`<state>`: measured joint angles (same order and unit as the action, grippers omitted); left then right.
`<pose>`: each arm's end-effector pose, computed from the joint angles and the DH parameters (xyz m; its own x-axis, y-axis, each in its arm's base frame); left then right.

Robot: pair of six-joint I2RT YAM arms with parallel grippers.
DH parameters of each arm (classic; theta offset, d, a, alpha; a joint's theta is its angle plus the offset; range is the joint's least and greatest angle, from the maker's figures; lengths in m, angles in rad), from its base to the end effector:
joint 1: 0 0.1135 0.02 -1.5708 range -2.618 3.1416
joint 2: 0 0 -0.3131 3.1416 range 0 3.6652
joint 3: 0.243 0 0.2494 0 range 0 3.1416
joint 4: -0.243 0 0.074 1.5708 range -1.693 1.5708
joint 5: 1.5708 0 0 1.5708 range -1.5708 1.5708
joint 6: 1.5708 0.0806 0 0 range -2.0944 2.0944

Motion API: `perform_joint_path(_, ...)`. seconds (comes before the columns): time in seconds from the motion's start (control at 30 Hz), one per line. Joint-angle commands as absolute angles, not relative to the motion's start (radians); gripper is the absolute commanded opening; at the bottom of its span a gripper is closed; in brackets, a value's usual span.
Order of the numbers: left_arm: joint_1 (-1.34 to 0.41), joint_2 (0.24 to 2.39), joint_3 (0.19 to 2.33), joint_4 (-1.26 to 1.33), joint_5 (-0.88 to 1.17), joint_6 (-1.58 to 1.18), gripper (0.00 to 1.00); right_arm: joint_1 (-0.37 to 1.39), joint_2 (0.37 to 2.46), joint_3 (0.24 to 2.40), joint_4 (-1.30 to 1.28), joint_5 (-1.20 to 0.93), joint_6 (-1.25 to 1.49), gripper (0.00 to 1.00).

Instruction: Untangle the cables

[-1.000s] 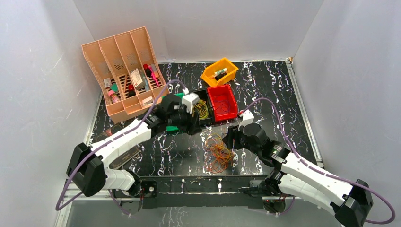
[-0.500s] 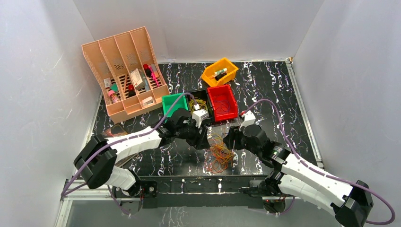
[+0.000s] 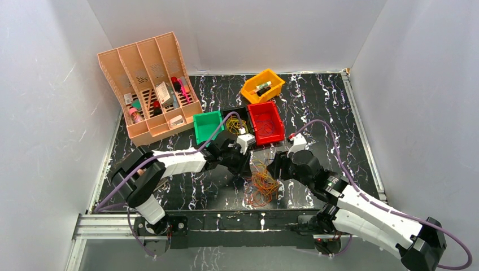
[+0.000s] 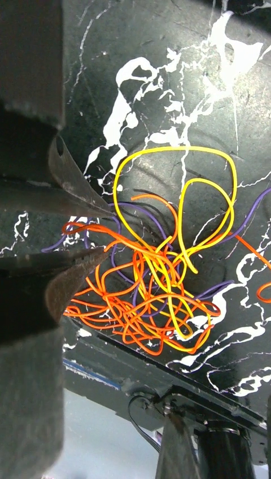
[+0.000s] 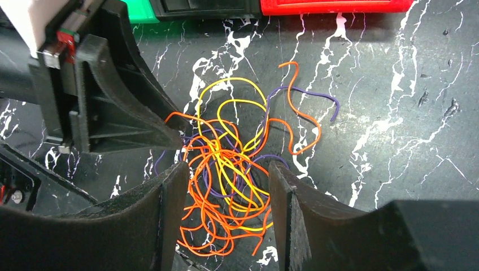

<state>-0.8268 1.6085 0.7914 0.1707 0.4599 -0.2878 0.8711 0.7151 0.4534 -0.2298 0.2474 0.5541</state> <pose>0.2161 -0.2876 0.2029 -0.6464 0.3267 -0.6895 0.7465 0.4577 -0.4829 0.1227 0.1151 0.2423 -0.5756 0.1084 -0.8105 -0.3526 0.8614 0.3656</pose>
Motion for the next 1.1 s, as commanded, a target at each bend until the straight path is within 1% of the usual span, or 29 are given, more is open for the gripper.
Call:
perform_joint_path(0.0,-0.831,1.628,0.842,0.179,0.503,-0.272,0.18,0.875,0.697,0.454,-0.194,0.252,0.569,0.62)
perform_joint_path(0.07,-0.831,1.627,0.845,0.18,0.496,-0.273,0.08,0.875,0.695,0.452,-0.195,0.25,0.571,0.62)
perform_joint_path(0.13,-0.831,1.623,0.847,0.172,0.483,-0.272,0.01,0.875,0.695,0.448,-0.191,0.251,0.573,0.62)
perform_joint_path(0.17,-0.831,1.621,0.852,0.161,0.477,-0.269,0.0,0.875,0.695,0.448,-0.188,0.25,0.574,0.62)
perform_joint_path(0.37,-0.831,1.581,0.886,0.087,0.449,-0.239,0.0,0.875,0.694,0.44,-0.149,0.224,0.565,0.63)
perform_joint_path(0.53,-0.831,1.538,0.943,-0.019,0.423,-0.193,0.0,0.874,0.675,0.392,-0.035,0.164,0.553,0.64)
perform_joint_path(0.73,-0.83,1.481,1.002,-0.086,0.445,-0.178,0.0,0.876,0.67,0.315,0.113,0.211,0.587,0.65)
perform_joint_path(0.9,-0.831,1.462,1.045,-0.13,0.456,-0.173,0.0,0.875,0.74,0.298,0.254,0.245,0.583,0.67)
perform_joint_path(1.07,-0.831,1.453,1.07,-0.153,0.451,-0.173,0.0,0.875,0.827,0.301,0.398,0.209,0.568,0.68)
